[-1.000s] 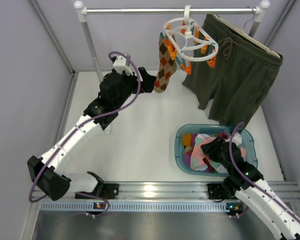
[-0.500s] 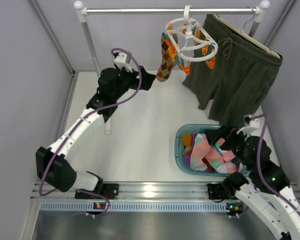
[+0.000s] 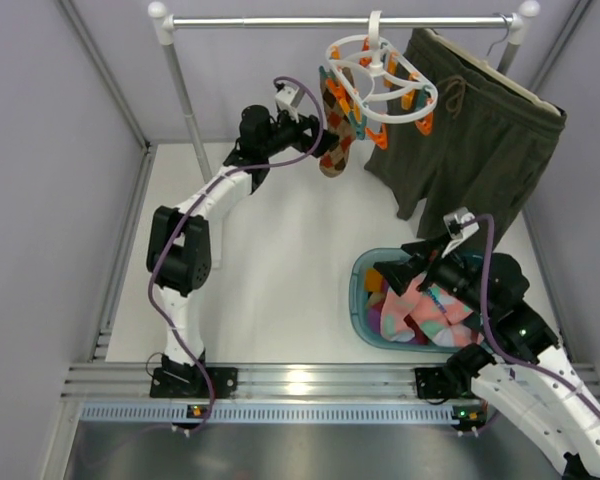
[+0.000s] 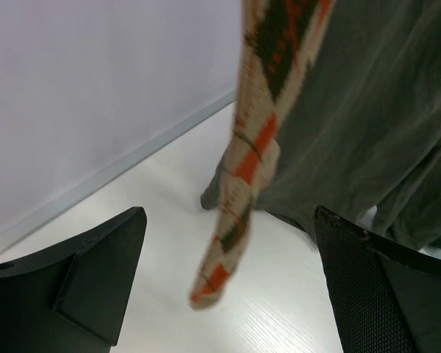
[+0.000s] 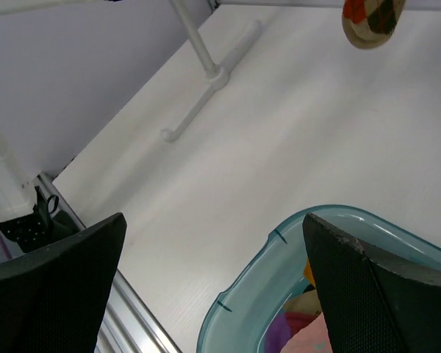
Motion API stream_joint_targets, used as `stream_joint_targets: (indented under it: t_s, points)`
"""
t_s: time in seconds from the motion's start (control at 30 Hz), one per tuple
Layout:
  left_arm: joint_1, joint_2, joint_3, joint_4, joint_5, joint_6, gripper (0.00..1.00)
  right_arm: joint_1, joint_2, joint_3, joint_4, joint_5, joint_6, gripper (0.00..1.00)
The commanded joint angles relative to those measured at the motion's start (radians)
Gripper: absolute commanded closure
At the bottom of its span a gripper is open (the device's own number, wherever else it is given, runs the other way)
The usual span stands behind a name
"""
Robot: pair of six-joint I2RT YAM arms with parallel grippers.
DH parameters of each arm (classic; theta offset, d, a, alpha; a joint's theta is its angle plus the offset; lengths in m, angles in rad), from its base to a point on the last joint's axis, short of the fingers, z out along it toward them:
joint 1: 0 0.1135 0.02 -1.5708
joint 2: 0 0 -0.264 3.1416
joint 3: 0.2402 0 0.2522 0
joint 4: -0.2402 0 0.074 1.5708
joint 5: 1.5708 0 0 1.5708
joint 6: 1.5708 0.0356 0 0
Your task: Remove the socks clipped to the hanger
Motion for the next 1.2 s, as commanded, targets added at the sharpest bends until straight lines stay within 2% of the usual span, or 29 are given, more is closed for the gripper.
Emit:
stream_joint_targets:
  t_s: [0.0, 0.1, 0.17, 0.2, 0.23, 0.27, 0.3, 0.33, 0.37, 0.47, 0.5, 0.7, 0.83, 1.0, 1.17]
  points:
    - [0.009, 0.069, 0.146, 0.094, 0.075, 0.054, 0.02, 0.013, -0.029, 0.012, 0.101, -0.091, -0.071, 0.01]
    - [0.009, 0.149, 0.241, 0.094, 0.072, 0.047, 0.02, 0.013, -0.042, 0.007, 0.108, -0.111, -0.084, 0.01]
    - [0.012, 0.201, 0.293, 0.094, 0.14, 0.03, 0.09, 0.013, -0.044, 0.006, 0.108, -0.118, -0.094, 0.0]
    - [0.011, 0.215, 0.333, 0.096, 0.159, 0.001, 0.17, 0.013, -0.047, 0.004, 0.111, -0.127, -0.103, 0.0]
    - [0.011, 0.233, 0.345, 0.104, 0.173, -0.015, 0.48, 0.013, -0.049, 0.001, 0.111, -0.128, -0.109, 0.01]
    - [0.009, 0.238, 0.349, 0.117, 0.179, -0.03, 0.74, 0.013, -0.049, -0.005, 0.12, -0.128, -0.114, 0.0]
    - [0.009, 0.238, 0.338, 0.151, 0.168, -0.062, 0.9, 0.013, -0.049, -0.008, 0.123, -0.128, -0.123, 0.01]
    - [0.007, 0.23, 0.326, 0.165, 0.155, -0.071, 1.0, 0.013, -0.047, -0.009, 0.128, -0.128, -0.124, 0.01]
    - [0.007, 0.218, 0.31, 0.17, 0.135, -0.076, 1.0, 0.013, -0.046, -0.011, 0.132, -0.128, -0.127, 0.0]
    - [0.004, 0.118, 0.179, 0.188, -0.073, -0.081, 1.0, 0.013, -0.044, -0.009, 0.132, -0.129, -0.13, 0.01]
    - [0.004, 0.082, 0.089, 0.194, -0.205, -0.082, 1.0, 0.013, -0.046, -0.009, 0.132, -0.129, -0.132, 0.0]
    - [-0.02, -0.237, -0.24, 0.209, -0.561, -0.075, 1.0, 0.013, -0.059, -0.019, 0.157, -0.109, -0.106, 0.01]
    - [-0.083, -0.397, -0.406, 0.209, -0.713, -0.052, 1.0, 0.011, -0.069, -0.002, 0.135, -0.004, -0.086, 0.01]
    - [-0.156, -0.624, -0.604, 0.209, -0.813, -0.039, 1.0, 0.013, 0.008, 0.096, 0.085, 0.135, -0.061, 0.01]
    - [-0.367, -0.756, -0.688, 0.211, -0.957, 0.054, 1.0, 0.011, 0.169, 0.274, 0.02, 0.167, -0.055, 0.01]
